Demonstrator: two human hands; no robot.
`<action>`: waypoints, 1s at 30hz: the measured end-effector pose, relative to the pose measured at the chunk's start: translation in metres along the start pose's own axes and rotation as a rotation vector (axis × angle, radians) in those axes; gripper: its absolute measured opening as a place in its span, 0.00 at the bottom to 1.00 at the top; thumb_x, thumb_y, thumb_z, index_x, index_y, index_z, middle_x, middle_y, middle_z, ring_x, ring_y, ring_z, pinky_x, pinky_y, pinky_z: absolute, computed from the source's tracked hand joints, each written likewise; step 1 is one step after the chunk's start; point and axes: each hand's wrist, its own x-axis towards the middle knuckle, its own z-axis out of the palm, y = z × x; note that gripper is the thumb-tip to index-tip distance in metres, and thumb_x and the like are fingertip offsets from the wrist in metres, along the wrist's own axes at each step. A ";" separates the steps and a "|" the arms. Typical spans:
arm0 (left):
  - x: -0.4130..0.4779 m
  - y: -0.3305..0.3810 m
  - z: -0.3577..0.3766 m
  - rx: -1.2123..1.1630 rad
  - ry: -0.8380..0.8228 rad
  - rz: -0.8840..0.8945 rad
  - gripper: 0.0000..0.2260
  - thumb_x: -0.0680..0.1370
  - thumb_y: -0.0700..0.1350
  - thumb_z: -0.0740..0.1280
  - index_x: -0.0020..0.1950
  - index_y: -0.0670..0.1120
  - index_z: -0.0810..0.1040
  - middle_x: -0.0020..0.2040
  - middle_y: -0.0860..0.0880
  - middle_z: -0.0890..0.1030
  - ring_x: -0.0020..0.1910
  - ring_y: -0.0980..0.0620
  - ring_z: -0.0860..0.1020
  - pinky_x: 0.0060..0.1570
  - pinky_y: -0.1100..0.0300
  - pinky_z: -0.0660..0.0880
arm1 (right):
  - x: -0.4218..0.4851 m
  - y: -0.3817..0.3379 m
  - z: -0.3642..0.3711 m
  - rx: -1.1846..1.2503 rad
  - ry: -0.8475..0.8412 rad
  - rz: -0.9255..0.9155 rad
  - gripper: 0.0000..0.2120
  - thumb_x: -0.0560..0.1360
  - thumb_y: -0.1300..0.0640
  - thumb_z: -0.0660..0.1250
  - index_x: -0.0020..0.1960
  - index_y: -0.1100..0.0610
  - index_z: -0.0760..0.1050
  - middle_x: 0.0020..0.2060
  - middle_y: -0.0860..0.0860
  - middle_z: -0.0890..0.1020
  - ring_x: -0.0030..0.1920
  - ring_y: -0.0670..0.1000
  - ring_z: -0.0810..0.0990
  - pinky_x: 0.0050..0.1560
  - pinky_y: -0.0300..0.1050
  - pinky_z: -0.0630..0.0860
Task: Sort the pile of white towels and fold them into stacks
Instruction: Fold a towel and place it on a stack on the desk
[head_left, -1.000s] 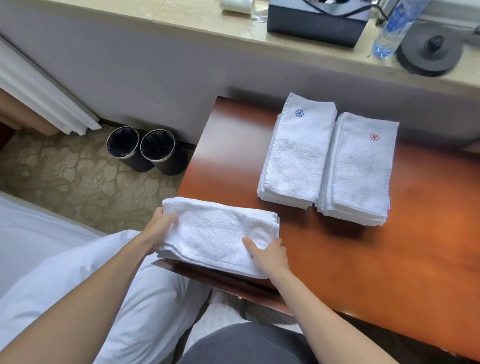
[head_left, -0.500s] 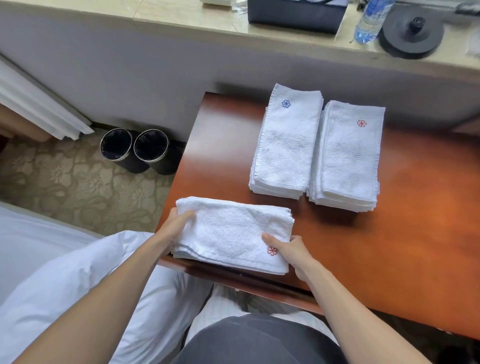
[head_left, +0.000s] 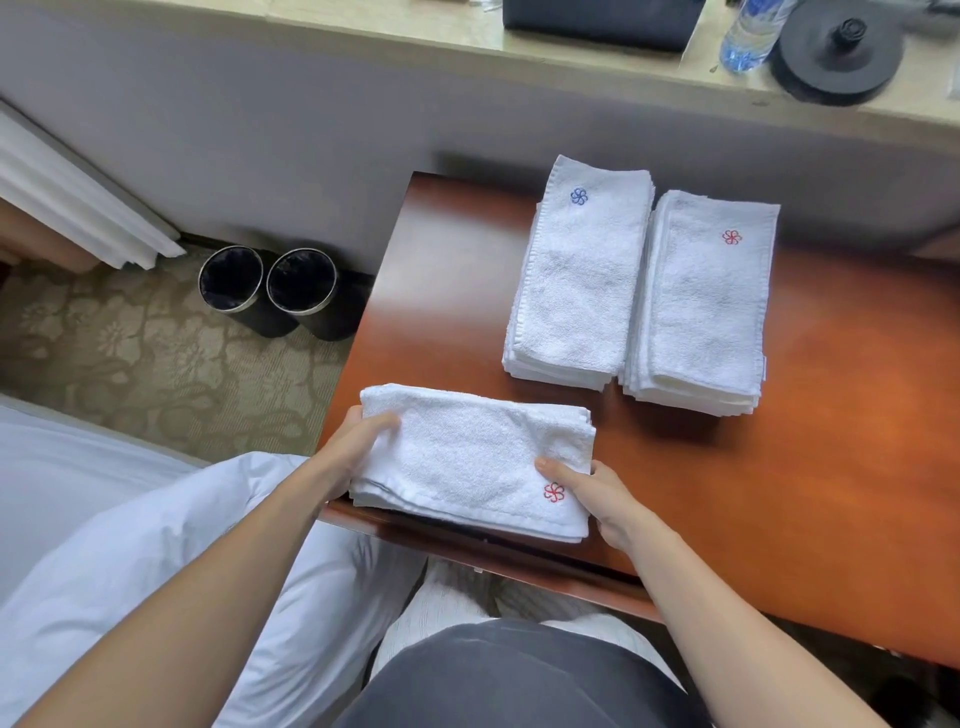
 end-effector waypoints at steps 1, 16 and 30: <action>-0.001 0.000 0.000 -0.007 -0.005 -0.004 0.46 0.66 0.66 0.70 0.78 0.48 0.60 0.77 0.48 0.65 0.71 0.46 0.67 0.67 0.45 0.67 | -0.001 -0.001 -0.002 0.006 -0.013 0.006 0.31 0.63 0.46 0.84 0.61 0.59 0.81 0.50 0.54 0.88 0.51 0.54 0.88 0.47 0.46 0.84; -0.013 0.002 0.008 -0.181 -0.121 -0.021 0.30 0.75 0.77 0.57 0.62 0.56 0.76 0.52 0.63 0.83 0.44 0.69 0.83 0.48 0.68 0.73 | -0.013 -0.006 -0.002 -0.184 0.130 -0.034 0.39 0.61 0.36 0.84 0.64 0.55 0.76 0.54 0.49 0.87 0.51 0.48 0.87 0.47 0.42 0.81; -0.001 0.005 0.007 -0.272 -0.288 -0.086 0.36 0.73 0.75 0.65 0.60 0.43 0.85 0.55 0.40 0.86 0.54 0.42 0.86 0.47 0.53 0.82 | -0.006 -0.005 -0.008 -0.118 0.032 -0.082 0.36 0.62 0.39 0.83 0.63 0.57 0.81 0.52 0.49 0.88 0.52 0.50 0.88 0.60 0.50 0.81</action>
